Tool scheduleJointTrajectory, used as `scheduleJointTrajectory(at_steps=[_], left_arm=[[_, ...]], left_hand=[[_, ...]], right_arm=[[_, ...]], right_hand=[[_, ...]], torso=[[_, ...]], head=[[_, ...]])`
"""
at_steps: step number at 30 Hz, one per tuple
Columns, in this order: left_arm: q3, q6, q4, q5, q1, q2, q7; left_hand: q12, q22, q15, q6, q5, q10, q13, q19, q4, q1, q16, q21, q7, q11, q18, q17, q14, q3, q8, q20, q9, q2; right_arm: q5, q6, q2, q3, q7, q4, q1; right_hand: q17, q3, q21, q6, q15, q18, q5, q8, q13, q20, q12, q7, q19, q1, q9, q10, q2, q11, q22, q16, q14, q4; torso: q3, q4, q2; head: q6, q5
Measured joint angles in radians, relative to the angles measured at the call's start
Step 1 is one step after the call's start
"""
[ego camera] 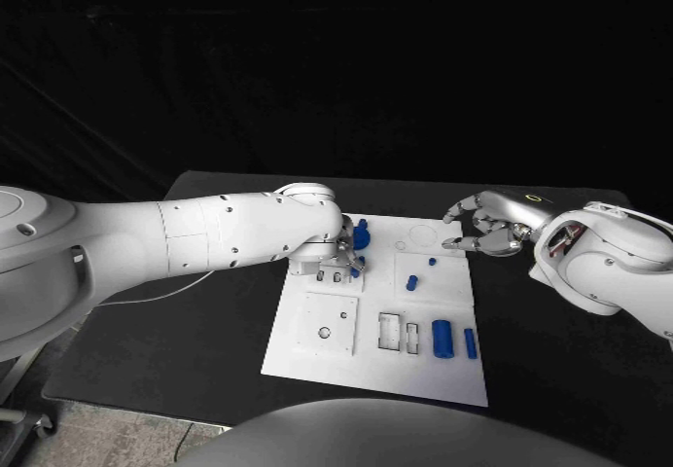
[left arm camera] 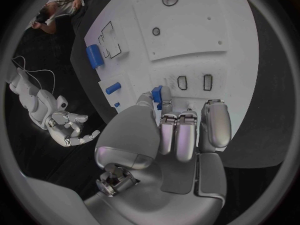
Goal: Assemble the parts on the task board
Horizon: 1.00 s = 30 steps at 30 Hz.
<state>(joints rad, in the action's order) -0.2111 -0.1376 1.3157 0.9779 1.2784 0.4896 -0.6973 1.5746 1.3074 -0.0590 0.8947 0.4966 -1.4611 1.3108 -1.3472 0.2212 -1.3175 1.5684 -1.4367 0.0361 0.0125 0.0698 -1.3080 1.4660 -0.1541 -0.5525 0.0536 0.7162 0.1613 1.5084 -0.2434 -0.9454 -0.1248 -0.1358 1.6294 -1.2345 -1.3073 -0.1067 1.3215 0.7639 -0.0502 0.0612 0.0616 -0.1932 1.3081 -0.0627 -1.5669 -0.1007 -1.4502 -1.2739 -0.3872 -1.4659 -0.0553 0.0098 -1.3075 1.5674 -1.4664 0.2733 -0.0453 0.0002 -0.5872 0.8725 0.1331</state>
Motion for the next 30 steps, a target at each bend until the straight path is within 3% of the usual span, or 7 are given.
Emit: scheduleJointTrajectory(at_steps=[9,15,18,21,23,30], left_arm=[[0.001,-0.001,0.004,0.000,0.000,0.010,0.001],[0.000,0.001,0.011,0.000,0.000,0.026,0.001],[0.000,0.001,0.015,0.000,-0.001,0.036,0.001],[0.000,0.002,0.020,0.000,-0.001,0.043,0.000],[-0.001,0.002,0.023,0.001,-0.001,0.048,0.000],[-0.001,0.002,0.035,0.001,-0.004,0.063,0.000]], left_hand=[[0.000,0.000,-0.004,0.010,0.003,0.007,0.001,0.000,-0.002,-0.020,0.000,0.004,-0.002,-0.004,0.000,0.000,0.000,0.108,0.017,-0.007,0.038,-0.029],[-0.001,0.000,-0.022,0.012,-0.003,0.003,-0.004,0.000,0.009,0.015,0.000,0.008,0.000,0.012,0.000,0.000,0.003,0.215,0.025,-0.007,0.073,-0.087],[-0.002,0.000,-0.021,0.014,-0.003,-0.003,-0.003,0.000,0.012,0.037,0.000,0.008,0.001,0.018,0.000,0.000,0.002,0.272,0.032,-0.007,0.092,-0.112],[-0.002,0.001,-0.018,0.014,-0.003,-0.003,-0.003,0.000,0.012,0.042,0.000,0.008,0.001,0.018,0.000,0.000,-0.001,0.283,0.033,-0.007,0.094,-0.117],[-0.002,0.001,-0.018,0.019,-0.009,-0.003,-0.003,0.000,0.010,0.071,0.000,0.013,0.006,0.018,0.000,0.000,-0.001,0.348,0.044,-0.007,0.116,-0.147],[-0.002,0.001,-0.018,0.024,-0.009,-0.003,-0.003,-0.003,0.005,0.088,0.000,0.013,0.001,0.018,0.000,0.000,-0.001,0.396,0.051,-0.010,0.130,-0.163]], right_arm=[[-0.002,0.000,0.000,0.000,0.000,-0.001,0.001],[-0.006,0.001,-0.002,0.000,0.000,-0.002,0.002],[-0.007,0.001,-0.003,0.000,0.000,-0.003,0.003],[-0.009,0.001,-0.003,0.000,0.000,-0.004,0.003],[-0.010,0.002,-0.003,0.000,0.000,-0.004,0.003],[-0.014,0.004,-0.002,0.000,0.000,-0.005,0.004]], right_hand=[[-0.001,0.000,-0.004,0.000,0.000,0.000,0.004,0.000,0.000,0.000,0.000,0.000,0.000,0.000,0.001,0.000,0.000,0.000,0.000,0.000,0.000,0.000],[-0.001,0.002,-0.008,0.004,0.000,0.000,0.004,0.000,0.000,-0.004,0.000,-0.004,0.004,0.000,0.004,0.000,0.000,0.000,0.000,0.000,0.000,-0.002],[-0.001,0.003,-0.008,0.004,0.000,0.000,0.004,0.000,0.000,-0.004,0.000,-0.004,0.004,0.004,0.004,0.000,0.004,0.000,0.000,0.000,0.000,-0.003],[-0.001,0.003,-0.008,0.004,0.000,0.000,0.004,0.000,0.000,-0.004,0.000,-0.004,0.004,0.004,0.004,0.000,0.004,0.000,0.000,0.000,0.000,-0.003],[-0.001,0.003,-0.008,0.004,0.000,0.000,0.004,0.000,0.000,-0.004,0.000,-0.004,0.004,0.004,0.004,0.000,0.004,0.000,0.000,0.000,0.000,-0.003],[-0.001,0.003,-0.008,0.004,0.000,0.000,0.004,0.000,0.000,-0.004,0.000,-0.004,0.004,0.004,0.005,0.000,0.004,0.000,-0.001,0.000,0.000,-0.003]], torso=[[0.0001,0.0008,0.000],[0.0001,0.0012,0.000],[0.0000,0.0013,0.000],[-0.0001,0.0017,0.000],[-0.0002,0.0018,0.000],[-0.0005,0.0019,0.000]], head=[[0.000,0.002],[0.000,0.003],[0.000,0.004],[0.000,0.006],[0.000,0.007],[0.000,0.010]])
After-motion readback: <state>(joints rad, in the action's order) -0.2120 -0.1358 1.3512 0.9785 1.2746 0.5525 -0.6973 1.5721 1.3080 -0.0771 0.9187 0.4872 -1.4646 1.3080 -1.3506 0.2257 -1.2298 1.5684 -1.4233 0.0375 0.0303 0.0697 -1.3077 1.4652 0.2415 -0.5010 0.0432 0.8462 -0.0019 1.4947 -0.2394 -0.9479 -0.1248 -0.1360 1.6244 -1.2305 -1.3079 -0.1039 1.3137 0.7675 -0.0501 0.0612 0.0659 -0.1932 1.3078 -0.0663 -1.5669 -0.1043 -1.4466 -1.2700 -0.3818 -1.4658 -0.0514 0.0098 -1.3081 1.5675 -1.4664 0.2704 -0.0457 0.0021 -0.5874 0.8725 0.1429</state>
